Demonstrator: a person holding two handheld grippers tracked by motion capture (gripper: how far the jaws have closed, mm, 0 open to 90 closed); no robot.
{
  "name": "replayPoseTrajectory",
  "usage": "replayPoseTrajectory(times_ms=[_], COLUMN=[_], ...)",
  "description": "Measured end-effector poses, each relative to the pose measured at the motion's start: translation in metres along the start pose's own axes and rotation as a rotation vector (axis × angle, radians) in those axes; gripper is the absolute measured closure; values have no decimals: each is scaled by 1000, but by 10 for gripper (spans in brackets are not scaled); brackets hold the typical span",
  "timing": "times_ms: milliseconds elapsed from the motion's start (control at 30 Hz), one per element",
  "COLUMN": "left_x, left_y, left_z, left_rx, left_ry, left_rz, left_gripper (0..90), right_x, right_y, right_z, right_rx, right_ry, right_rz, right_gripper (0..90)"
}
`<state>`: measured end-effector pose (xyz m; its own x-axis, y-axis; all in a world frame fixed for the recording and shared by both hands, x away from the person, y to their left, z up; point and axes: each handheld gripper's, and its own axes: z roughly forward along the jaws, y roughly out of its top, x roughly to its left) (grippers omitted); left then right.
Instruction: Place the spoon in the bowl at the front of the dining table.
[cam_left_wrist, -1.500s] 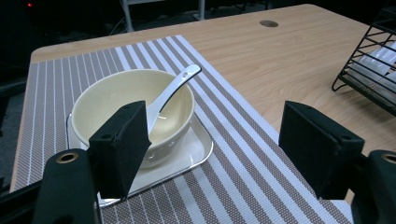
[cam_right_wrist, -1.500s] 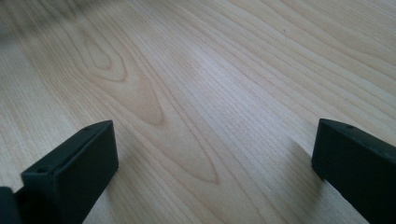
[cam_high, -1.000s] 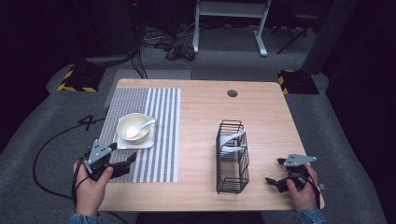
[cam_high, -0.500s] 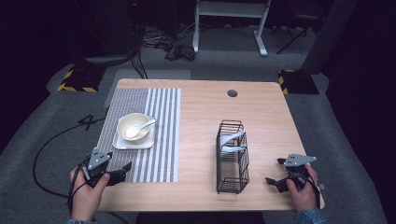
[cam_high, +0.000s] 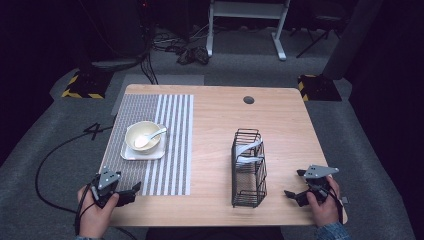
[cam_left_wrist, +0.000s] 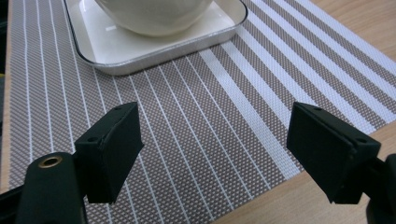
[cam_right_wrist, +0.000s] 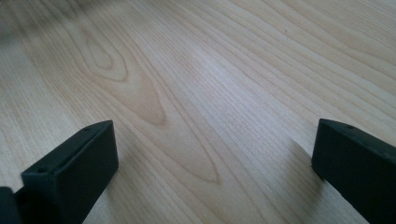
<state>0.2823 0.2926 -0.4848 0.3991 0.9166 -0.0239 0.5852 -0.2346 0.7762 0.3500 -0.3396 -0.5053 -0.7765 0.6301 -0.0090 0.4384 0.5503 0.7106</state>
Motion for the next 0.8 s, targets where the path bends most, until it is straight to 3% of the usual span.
replayPoseTrajectory(times_ms=[300,400,633,700,800], left_x=[-5,-7,-10,-10,-11], left_y=[-12,-15,-21,-23,-25], left_z=[5,6,9,9,10], left_rx=[25,38,62,50,33], left_ry=[-12,-13,-21,-18,-18], left_rz=[8,27,20,43,44], left_gripper=[182,181,183,171,159], right_x=[0,0,0,0,0], right_y=[0,0,0,0,0], right_z=[0,0,0,0,0], right_rx=[0,0,0,0,0], right_ry=[1,1,1,1,3], right_rz=[-1,-1,-1,-1,-2], right_gripper=[4,4,4,4,4])
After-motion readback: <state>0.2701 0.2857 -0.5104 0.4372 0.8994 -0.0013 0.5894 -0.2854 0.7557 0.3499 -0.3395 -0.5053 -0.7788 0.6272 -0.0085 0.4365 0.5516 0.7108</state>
